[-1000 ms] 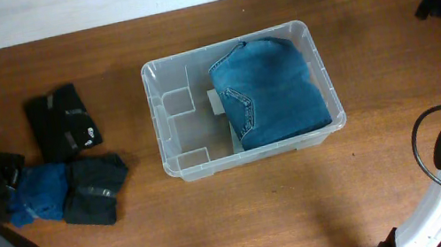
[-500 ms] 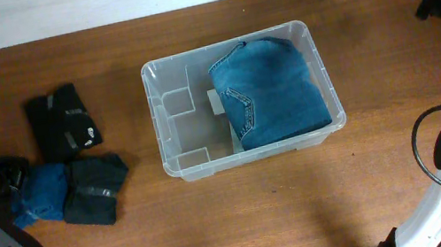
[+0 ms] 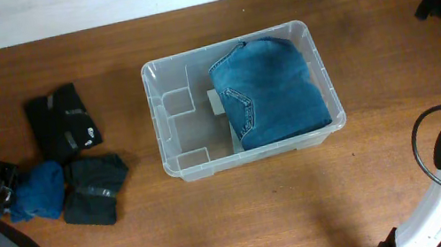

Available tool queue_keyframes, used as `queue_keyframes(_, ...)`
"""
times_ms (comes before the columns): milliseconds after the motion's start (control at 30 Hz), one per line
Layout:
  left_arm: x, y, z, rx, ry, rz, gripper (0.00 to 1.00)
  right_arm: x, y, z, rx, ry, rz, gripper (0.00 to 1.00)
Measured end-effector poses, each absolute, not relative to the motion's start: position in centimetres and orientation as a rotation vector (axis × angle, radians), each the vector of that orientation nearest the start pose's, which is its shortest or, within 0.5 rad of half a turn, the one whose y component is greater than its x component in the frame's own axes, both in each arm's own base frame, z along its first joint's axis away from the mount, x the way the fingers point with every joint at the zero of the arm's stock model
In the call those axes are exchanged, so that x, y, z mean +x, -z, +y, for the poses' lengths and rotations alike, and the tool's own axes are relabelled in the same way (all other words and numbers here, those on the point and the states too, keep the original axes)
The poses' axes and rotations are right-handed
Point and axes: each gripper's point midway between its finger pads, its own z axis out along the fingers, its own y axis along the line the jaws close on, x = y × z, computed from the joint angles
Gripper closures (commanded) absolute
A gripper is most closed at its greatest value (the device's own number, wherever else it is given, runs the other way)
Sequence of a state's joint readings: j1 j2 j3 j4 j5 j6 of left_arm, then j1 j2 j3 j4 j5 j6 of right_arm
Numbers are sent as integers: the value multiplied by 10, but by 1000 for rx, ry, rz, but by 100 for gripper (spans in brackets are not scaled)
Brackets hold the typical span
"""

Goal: Pack container
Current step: 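Reach left gripper to the dark blue knit item and grasp it, then carry the dark blue knit item into the box's left side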

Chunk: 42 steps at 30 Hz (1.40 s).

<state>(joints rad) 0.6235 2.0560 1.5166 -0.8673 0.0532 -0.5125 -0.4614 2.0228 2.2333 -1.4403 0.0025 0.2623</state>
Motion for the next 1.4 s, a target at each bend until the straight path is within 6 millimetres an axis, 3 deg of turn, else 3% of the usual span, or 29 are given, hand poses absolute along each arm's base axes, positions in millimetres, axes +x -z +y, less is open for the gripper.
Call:
queue_keyframes(167,369,-42,212,-1440,335,2649,99,398,-229,-198,992,51,2621,1)
queue_keyframes(233,381,-57,200,-1318,423,2704,99,398,-229,-198,992,51,2620,1)
queue_keyframes(333,405,-103,184,-1061,481,2757,99,398,-229,-198,993,51,2620,1)
queue_keyframes(467,440,-171,158,-728,433,2725,99,398,-229,-198,993,51,2621,1)
queue_keyframes(533,457,-208,127,-541,404,2699,99,398,-229,-198,992,52,2621,1)
queue_keyframes(700,476,-244,57,-275,400,2671,99,398,-229,-198,992,51,2620,1)
queue_keyframes(933,478,-248,-72,15,455,2703,99,398,-229,-198,992,52,2621,1)
queue_keyframes(1100,464,-243,-138,174,326,2726,99,398,-229,-198,992,52,2621,2)
queue_keyframes(1267,447,-237,-187,281,241,2733,99,398,-229,-198,992,51,2620,1)
queue_keyframes(1400,443,-212,-199,287,190,2800,99,398,-229,-198,992,51,2620,2)
